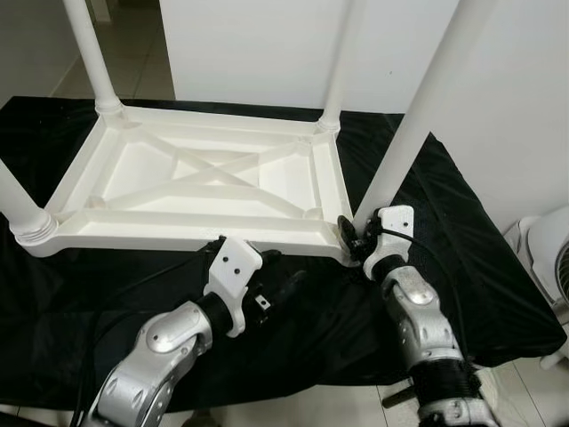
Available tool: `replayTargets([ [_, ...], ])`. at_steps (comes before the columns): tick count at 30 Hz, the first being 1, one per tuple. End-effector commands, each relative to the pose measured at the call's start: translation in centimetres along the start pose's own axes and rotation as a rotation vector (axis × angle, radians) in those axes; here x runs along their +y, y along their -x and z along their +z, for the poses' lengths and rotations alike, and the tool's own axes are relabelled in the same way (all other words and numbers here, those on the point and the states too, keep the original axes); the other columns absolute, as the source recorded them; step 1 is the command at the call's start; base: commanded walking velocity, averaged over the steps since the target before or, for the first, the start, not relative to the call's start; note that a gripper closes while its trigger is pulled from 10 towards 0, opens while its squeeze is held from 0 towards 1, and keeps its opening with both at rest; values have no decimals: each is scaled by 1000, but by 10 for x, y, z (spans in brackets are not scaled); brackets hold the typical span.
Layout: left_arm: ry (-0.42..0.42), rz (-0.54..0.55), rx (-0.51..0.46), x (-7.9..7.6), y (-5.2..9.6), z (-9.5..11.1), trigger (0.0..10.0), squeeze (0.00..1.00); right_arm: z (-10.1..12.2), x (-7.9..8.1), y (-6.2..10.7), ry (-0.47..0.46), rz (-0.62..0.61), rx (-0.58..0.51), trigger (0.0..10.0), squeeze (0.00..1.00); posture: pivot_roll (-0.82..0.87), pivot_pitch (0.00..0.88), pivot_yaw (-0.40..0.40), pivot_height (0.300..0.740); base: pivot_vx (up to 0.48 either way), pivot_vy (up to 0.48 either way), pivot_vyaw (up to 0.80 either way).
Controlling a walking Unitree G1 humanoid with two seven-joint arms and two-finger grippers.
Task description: Building children table
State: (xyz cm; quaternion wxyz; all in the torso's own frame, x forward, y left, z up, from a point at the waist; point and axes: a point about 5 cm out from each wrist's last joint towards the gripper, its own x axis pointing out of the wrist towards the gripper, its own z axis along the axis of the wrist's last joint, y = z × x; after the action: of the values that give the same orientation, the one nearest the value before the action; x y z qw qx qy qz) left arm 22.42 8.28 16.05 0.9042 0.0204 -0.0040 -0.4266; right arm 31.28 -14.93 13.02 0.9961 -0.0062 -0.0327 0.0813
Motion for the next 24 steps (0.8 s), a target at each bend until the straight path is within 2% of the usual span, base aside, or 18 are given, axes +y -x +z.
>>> replayTargets([
  [1,7,-12,7,-2,-2,-3,10000,0,-12,-10,9,12,-107,62,0,0,193,48,-70,740,0,0,0],
  [3,8,-17,3,-2,-3,-3,10000,0,-9,4,13,14,-213,75,0,0,184,51,-72,740,0,0,0],
  [8,9,-18,2,-2,-4,-2,10000,0,-5,11,13,15,-264,76,0,0,182,58,-74,740,0,0,0],
  [11,10,-17,2,-2,-4,-2,10000,0,-5,16,14,-14,-277,86,0,0,183,63,-75,740,0,0,0],
  [12,10,-15,1,-2,-4,-2,10000,0,-5,19,14,-26,-263,87,4078,0,182,65,-76,740,0,0,0],
  [14,11,-14,1,-2,-4,-2,10000,0,-4,21,14,-33,-252,87,4078,0,182,65,-76,740,0,0,0],
  [15,13,-12,0,-2,-4,-2,10000,0,-3,24,14,-40,-233,84,10000,118,181,66,-77,740,0,0,0],
  [17,14,-12,0,-2,-4,-3,10000,0,-1,24,14,-46,-220,82,10000,118,180,66,-78,740,0,0,0],
  [18,15,-11,-1,-2,-4,-3,10000,0,1,24,14,-53,-201,72,10000,1000,180,67,-78,740,0,0,0],
  [24,16,-10,-3,-3,-5,-2,10000,0,7,25,13,-70,-80,42,10000,1000,173,66,-80,740,0,0,0],
])
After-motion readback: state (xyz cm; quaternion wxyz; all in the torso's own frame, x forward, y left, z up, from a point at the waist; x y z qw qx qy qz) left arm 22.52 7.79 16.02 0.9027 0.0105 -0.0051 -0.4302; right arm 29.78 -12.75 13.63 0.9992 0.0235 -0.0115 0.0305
